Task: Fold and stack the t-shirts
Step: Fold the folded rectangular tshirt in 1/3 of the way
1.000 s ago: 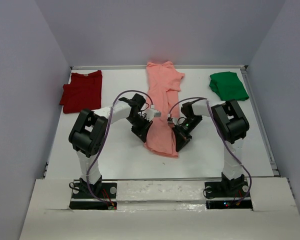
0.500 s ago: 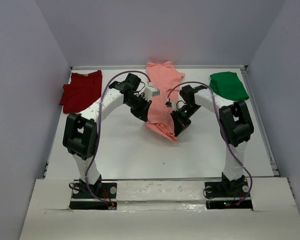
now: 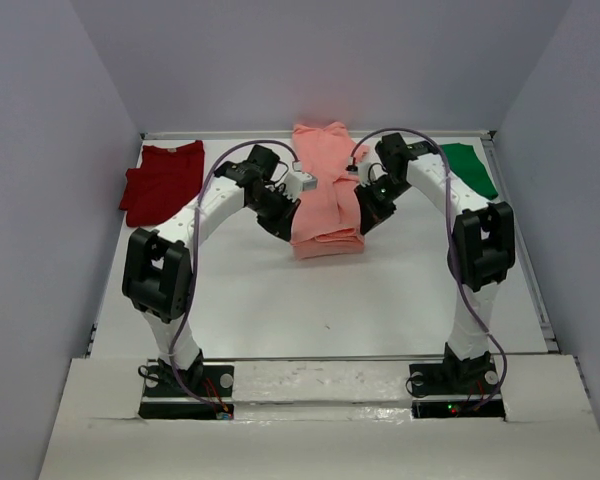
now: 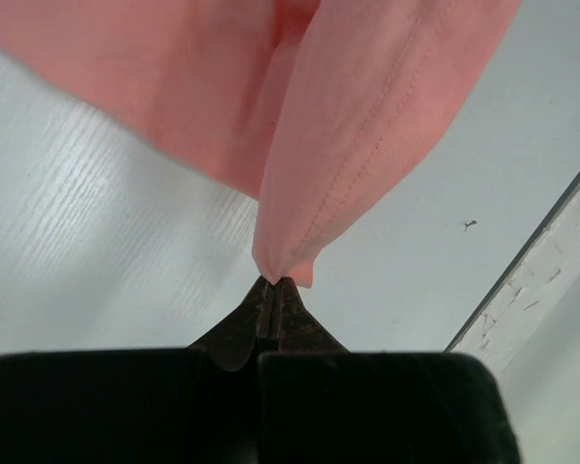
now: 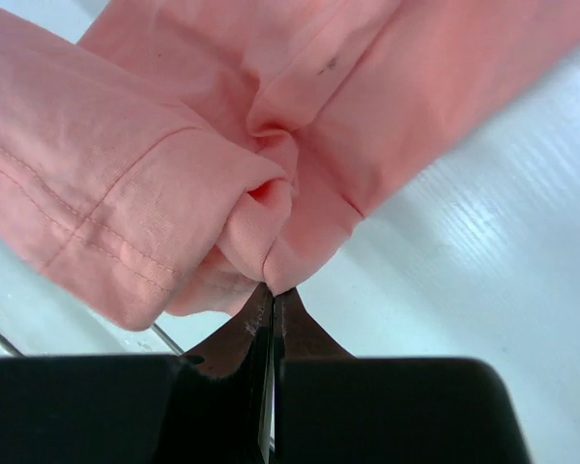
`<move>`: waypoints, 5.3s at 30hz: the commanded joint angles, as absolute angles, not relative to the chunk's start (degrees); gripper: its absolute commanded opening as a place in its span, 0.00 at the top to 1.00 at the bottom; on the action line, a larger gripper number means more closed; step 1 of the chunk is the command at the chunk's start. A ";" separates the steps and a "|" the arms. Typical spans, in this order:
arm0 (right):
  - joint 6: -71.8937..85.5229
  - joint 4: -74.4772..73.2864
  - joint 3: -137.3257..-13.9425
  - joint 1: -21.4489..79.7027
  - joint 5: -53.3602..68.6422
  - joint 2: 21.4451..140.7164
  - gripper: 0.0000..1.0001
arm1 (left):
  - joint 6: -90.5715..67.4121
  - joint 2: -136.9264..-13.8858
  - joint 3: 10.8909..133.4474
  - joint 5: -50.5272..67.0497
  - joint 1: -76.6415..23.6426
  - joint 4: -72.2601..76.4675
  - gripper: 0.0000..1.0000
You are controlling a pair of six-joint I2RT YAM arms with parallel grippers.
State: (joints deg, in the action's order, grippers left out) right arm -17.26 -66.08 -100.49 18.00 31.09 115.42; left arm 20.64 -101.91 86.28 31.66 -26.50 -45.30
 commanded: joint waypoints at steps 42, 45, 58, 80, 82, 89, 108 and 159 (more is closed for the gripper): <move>-14.33 -60.21 -114.61 17.05 24.61 124.19 1.00 | 15.12 -113.03 97.64 18.72 -25.93 -30.67 1.00; -14.41 -59.94 -116.54 17.05 23.82 125.42 1.00 | 14.86 -113.64 98.00 18.02 -25.84 -29.97 1.00; -14.59 -59.06 -123.05 17.05 22.59 131.74 1.00 | 16.26 -117.59 103.17 14.42 -26.02 -29.36 1.00; -13.36 -56.69 -125.41 16.52 15.82 134.65 1.00 | 16.52 -123.66 110.92 10.55 -25.93 -28.56 1.00; -13.10 -56.78 -126.21 16.52 15.65 135.26 1.00 | 16.79 -124.01 111.70 10.28 -25.93 -28.48 1.00; -13.09 -57.48 -130.42 16.52 15.38 137.90 1.00 | 17.23 -125.59 113.64 8.53 -25.93 -28.04 1.00; -13.80 -57.57 -131.66 16.52 14.15 139.75 0.40 | 16.79 -129.99 115.58 0.36 -26.19 -29.27 0.69; -62.31 -18.72 -86.30 29.09 0.27 107.40 0.00 | 14.32 -88.77 86.40 -0.35 2.81 -27.25 0.01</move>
State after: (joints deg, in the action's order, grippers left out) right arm -58.11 -28.84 -83.70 27.11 3.92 107.39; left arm 13.58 -91.05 87.20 -1.54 2.76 -28.75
